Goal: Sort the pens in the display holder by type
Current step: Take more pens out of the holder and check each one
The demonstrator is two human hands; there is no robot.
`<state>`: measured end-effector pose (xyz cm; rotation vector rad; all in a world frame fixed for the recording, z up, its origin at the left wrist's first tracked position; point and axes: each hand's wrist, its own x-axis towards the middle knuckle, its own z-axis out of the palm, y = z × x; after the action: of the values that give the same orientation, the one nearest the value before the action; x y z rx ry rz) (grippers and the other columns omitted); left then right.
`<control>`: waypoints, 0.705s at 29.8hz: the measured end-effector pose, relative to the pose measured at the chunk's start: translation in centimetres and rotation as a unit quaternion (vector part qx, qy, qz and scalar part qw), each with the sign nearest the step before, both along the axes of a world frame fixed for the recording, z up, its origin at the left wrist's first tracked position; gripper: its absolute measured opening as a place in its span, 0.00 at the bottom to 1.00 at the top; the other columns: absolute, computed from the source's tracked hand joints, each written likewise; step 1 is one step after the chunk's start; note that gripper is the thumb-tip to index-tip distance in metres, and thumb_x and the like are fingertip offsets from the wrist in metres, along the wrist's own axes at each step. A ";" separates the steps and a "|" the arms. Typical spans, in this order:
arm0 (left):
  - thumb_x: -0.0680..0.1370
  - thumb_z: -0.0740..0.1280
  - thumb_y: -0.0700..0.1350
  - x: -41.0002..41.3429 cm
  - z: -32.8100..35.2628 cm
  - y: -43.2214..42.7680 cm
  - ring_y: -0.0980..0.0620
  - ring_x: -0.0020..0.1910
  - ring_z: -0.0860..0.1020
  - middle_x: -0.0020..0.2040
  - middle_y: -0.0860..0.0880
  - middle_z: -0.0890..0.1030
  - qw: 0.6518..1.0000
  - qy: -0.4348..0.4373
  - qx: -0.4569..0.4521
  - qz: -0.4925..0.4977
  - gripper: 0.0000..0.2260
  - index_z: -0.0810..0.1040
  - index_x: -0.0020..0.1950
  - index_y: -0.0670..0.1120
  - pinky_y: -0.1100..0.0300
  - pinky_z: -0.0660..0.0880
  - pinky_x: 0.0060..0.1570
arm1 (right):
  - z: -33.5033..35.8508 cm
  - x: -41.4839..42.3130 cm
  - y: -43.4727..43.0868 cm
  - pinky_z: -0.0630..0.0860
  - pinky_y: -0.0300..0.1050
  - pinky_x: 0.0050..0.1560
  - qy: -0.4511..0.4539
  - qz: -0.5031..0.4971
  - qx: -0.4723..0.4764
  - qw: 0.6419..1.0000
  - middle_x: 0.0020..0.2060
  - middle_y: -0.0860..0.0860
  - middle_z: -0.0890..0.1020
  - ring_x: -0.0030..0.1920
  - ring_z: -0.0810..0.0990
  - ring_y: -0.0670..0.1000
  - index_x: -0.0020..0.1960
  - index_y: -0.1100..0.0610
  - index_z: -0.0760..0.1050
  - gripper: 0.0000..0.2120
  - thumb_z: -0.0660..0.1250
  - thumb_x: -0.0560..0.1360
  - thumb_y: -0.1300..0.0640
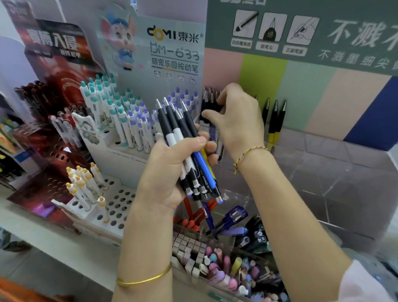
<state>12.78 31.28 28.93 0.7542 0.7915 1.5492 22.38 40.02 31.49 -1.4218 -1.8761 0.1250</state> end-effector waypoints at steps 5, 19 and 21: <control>0.73 0.64 0.32 0.6 0.1 0.3 0.51 0.31 0.79 0.33 0.46 0.79 0.999 0.024 0.007 -0.022 0.05 0.76 0.48 0.37 0.61 0.77 0.31 | 1.8 1.4 -2.7 0.70 0.37 0.34 0.151 0.124 -0.007 0.981 0.28 0.47 0.75 0.30 0.73 0.44 0.38 0.62 0.78 0.13 0.69 0.75 0.52; 0.77 0.63 0.31 4.8 0.2 1.9 0.51 0.29 0.78 0.33 0.45 0.76 0.997 0.055 -0.041 0.025 0.07 0.70 0.42 0.41 0.58 0.79 0.31 | 3.4 8.7 -2.0 0.66 0.28 0.41 0.198 -0.087 0.222 0.951 0.38 0.46 0.76 0.40 0.73 0.46 0.44 0.59 0.77 0.08 0.65 0.76 0.55; 0.77 0.64 0.33 5.3 0.3 1.9 0.54 0.26 0.75 0.33 0.46 0.75 0.997 0.057 -0.050 0.019 0.04 0.71 0.46 0.39 0.61 0.75 0.29 | 2.9 9.1 -1.7 0.63 0.31 0.39 0.146 -0.105 0.212 0.961 0.39 0.50 0.78 0.41 0.72 0.47 0.45 0.62 0.77 0.09 0.65 0.76 0.55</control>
<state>18.08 33.17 29.18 0.7617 0.9654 1.4993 31.45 38.33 34.38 -1.2163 -1.3988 -0.1576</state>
